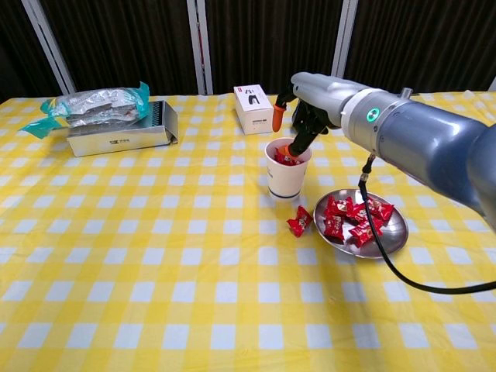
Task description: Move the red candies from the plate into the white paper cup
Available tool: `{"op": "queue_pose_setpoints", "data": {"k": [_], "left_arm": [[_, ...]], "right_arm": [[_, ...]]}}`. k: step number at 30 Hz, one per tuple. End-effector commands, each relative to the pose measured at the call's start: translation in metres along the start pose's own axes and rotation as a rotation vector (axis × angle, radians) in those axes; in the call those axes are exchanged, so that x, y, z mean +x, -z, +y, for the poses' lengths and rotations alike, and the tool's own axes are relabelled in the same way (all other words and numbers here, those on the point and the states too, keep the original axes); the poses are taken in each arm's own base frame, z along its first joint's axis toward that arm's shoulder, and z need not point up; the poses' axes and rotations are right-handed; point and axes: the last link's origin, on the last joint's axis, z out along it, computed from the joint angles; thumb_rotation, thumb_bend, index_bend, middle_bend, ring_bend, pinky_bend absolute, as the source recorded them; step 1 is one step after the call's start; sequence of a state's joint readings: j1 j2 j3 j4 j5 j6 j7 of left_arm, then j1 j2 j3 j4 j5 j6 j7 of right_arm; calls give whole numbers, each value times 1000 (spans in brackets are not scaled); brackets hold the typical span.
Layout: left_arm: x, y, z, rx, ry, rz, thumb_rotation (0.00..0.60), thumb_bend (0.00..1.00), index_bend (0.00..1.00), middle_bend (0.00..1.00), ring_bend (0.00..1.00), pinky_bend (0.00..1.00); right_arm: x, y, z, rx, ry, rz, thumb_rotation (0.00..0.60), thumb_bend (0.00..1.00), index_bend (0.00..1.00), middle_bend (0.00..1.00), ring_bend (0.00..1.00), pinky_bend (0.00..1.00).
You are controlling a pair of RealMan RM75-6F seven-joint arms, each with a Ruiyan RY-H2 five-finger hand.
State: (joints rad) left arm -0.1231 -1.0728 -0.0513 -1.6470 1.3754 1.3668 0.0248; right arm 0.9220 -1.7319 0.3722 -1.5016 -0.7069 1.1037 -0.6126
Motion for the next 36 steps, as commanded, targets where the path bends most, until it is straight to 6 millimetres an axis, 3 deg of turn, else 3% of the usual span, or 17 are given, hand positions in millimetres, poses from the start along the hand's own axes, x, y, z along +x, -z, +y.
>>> {"op": "queue_pose_setpoints", "data": {"k": [1, 11, 19, 29, 36], "left_arm": [[0, 0, 0, 0, 0, 4, 600, 65, 0, 0, 0, 0], [1, 0, 1, -5, 0, 18, 600, 65, 0, 0, 0, 0], [1, 2, 4, -16, -9, 36, 600, 65, 0, 0, 0, 0], [1, 0, 8, -16, -17, 45, 600, 65, 0, 0, 0, 0], [-2, 4, -7, 1, -22, 35, 600, 70, 0, 0, 0, 0]], "right_arm": [[4, 7, 2, 3, -5, 9, 600, 354, 432, 865, 851, 947], [4, 71, 16, 59, 79, -51, 600, 352, 427, 865, 851, 947], [-15, 110, 31, 95, 191, -142, 600, 353, 310, 865, 851, 947], [-32, 114, 39, 74, 211, -165, 600, 351, 263, 865, 851, 947], [-43, 102, 36, 60, 182, -168, 600, 352, 263, 865, 851, 947]]}}
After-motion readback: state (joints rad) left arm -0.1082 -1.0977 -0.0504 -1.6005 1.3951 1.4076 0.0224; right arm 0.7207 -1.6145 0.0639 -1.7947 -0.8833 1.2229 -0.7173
